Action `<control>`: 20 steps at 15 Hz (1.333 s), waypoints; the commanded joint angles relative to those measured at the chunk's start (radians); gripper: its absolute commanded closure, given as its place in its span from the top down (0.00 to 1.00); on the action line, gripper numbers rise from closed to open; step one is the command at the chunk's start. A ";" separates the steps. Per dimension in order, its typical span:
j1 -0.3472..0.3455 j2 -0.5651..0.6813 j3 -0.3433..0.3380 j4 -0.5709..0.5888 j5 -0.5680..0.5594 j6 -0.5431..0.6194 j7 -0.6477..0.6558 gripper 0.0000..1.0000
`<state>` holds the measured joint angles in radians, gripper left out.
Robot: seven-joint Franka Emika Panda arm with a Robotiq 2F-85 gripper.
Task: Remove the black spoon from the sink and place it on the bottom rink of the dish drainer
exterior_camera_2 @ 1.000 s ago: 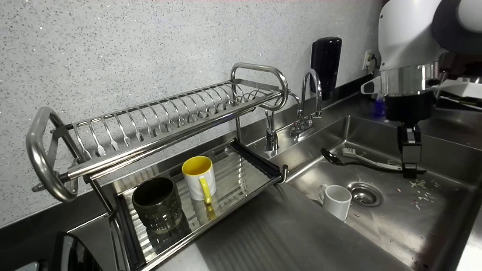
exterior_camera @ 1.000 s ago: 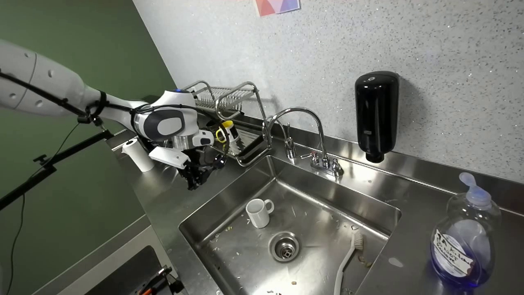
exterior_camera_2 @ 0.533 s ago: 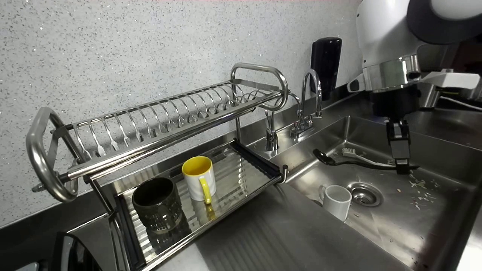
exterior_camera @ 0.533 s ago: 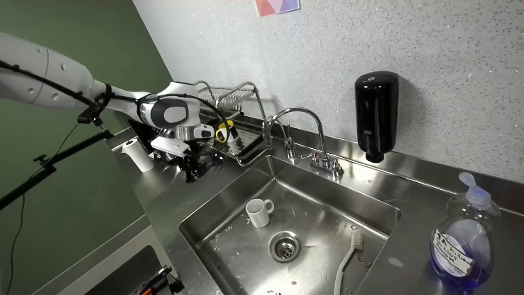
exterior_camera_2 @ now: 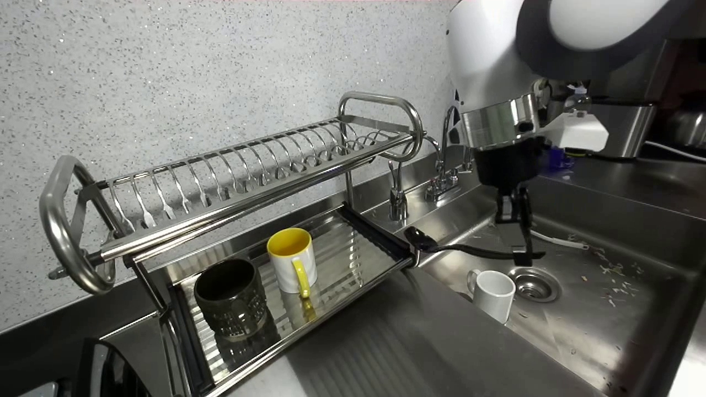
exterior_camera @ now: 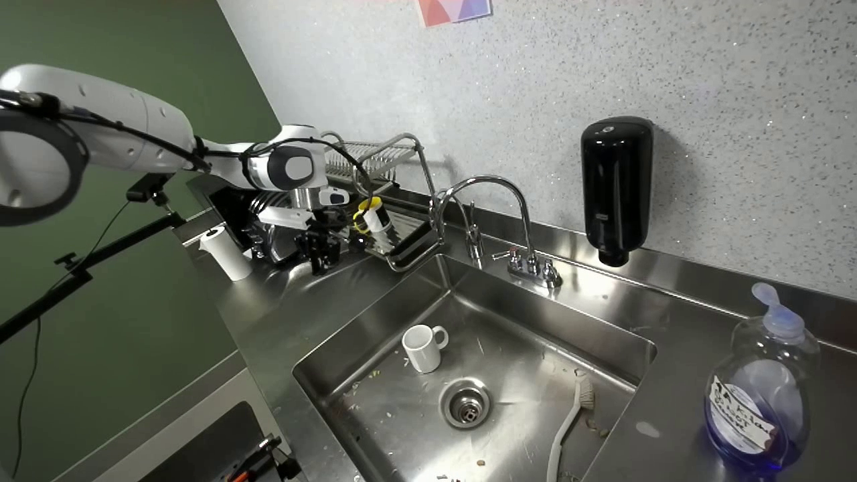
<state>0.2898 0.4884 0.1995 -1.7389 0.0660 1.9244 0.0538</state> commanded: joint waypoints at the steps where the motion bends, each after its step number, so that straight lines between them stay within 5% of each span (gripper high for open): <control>1: 0.034 0.143 -0.018 0.180 -0.046 -0.001 0.055 0.06; 11: 0.062 0.379 -0.041 0.507 -0.051 0.014 0.059 0.06; 20: 0.088 0.228 -0.056 0.286 -0.079 0.173 0.072 0.06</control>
<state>0.3611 0.8193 0.1687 -1.3098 0.0230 1.9939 0.0878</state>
